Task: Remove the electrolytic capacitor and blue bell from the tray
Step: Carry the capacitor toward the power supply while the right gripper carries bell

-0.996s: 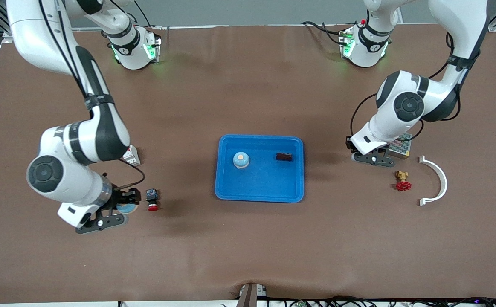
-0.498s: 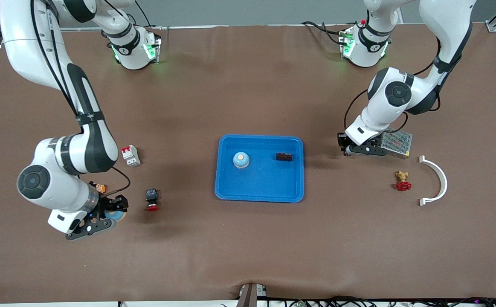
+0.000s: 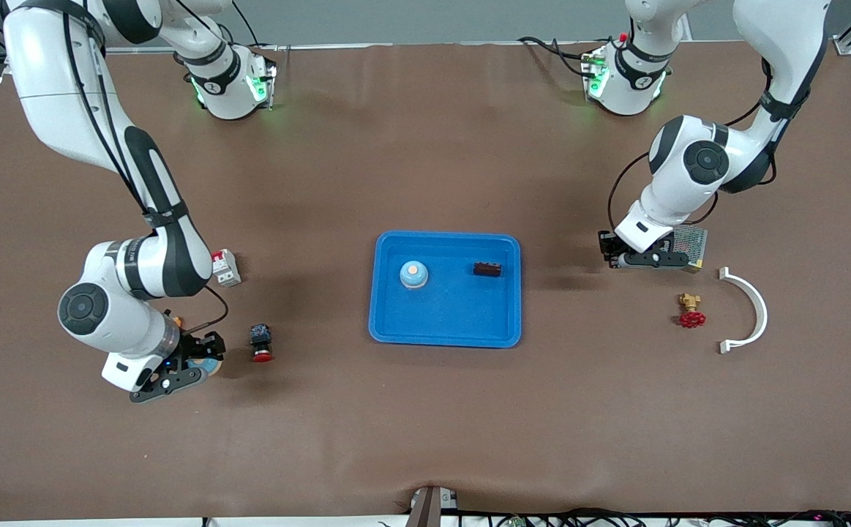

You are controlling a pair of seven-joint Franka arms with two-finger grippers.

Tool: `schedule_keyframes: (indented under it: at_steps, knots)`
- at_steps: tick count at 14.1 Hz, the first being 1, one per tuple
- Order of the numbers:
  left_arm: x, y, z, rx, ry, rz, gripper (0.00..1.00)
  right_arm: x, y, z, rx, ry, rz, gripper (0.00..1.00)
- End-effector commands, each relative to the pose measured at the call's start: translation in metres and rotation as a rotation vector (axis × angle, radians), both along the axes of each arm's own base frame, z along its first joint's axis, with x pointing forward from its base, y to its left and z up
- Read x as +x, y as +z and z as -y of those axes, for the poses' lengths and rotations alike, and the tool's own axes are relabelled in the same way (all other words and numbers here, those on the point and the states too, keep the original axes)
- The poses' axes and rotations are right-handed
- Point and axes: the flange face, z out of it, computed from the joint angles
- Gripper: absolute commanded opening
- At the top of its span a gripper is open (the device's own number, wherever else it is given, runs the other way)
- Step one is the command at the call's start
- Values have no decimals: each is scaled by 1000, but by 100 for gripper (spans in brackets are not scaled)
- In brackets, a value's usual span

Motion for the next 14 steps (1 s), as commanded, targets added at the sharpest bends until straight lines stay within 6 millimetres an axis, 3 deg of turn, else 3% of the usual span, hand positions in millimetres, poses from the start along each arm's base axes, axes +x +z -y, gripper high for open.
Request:
schedule_keyframes:
  at_steps: [1,5,14]
  knots:
    - [-12,2,0,56,-34,22,0,-1,-14,5,19,7,14,52]
    - [-17,-8,4,115,-75,37,0,-9,-42,6,21,6,48,52]
    - [-18,-38,8,104,-75,1,0,-13,-56,14,18,11,41,53]
